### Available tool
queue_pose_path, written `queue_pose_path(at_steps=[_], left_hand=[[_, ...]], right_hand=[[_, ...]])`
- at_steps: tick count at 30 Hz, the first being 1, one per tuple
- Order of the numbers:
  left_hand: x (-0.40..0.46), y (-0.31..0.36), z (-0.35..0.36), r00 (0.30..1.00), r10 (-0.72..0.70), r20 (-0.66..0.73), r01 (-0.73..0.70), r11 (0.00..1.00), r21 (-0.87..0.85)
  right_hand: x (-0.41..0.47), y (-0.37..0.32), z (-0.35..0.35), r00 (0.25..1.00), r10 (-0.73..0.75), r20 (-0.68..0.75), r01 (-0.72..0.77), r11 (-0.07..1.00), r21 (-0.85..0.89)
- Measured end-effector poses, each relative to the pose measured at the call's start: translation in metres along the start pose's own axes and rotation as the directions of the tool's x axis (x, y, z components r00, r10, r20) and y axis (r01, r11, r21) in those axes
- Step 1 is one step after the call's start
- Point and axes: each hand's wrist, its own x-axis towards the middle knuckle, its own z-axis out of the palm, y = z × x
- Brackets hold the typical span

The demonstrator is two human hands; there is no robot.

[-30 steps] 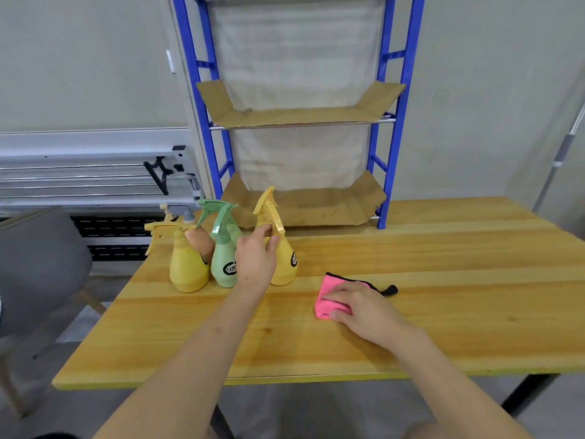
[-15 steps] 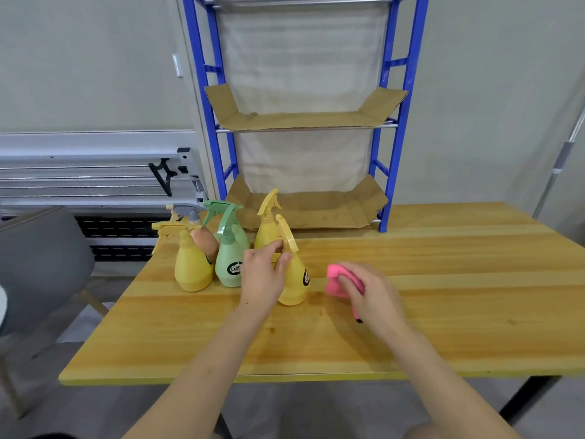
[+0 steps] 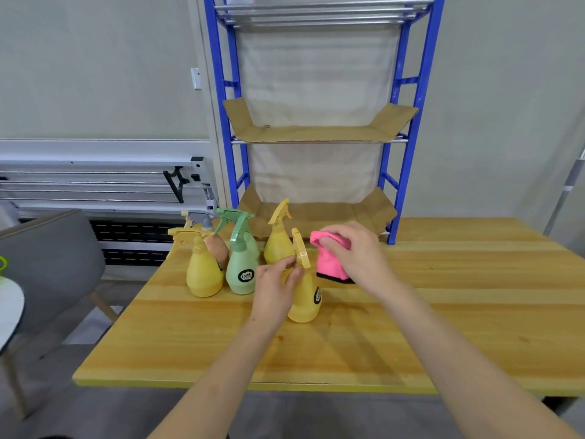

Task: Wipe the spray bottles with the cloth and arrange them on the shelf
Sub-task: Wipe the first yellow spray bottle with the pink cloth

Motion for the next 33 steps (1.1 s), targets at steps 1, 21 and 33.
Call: queue_pose_path(at_steps=[1, 21, 33], left_hand=[[0.000, -0.002, 0.001, 1.000, 0.006, -0.005, -0.006, 1.000, -0.020], [0.001, -0.010, 0.004, 0.996, 0.075, -0.053, -0.071, 0.995, 0.073], [-0.002, -0.005, 0.001, 0.991, 0.125, -0.035, -0.113, 0.964, 0.241]], right_hand=[[0.007, -0.002, 0.001, 1.000, -0.009, 0.006, 0.009, 1.000, -0.010], [0.006, -0.001, 0.012, 0.933, -0.239, 0.270, 0.245, 0.970, 0.014], [0.045, -0.003, 0.022, 0.959, -0.171, 0.227, 0.195, 0.977, -0.088]])
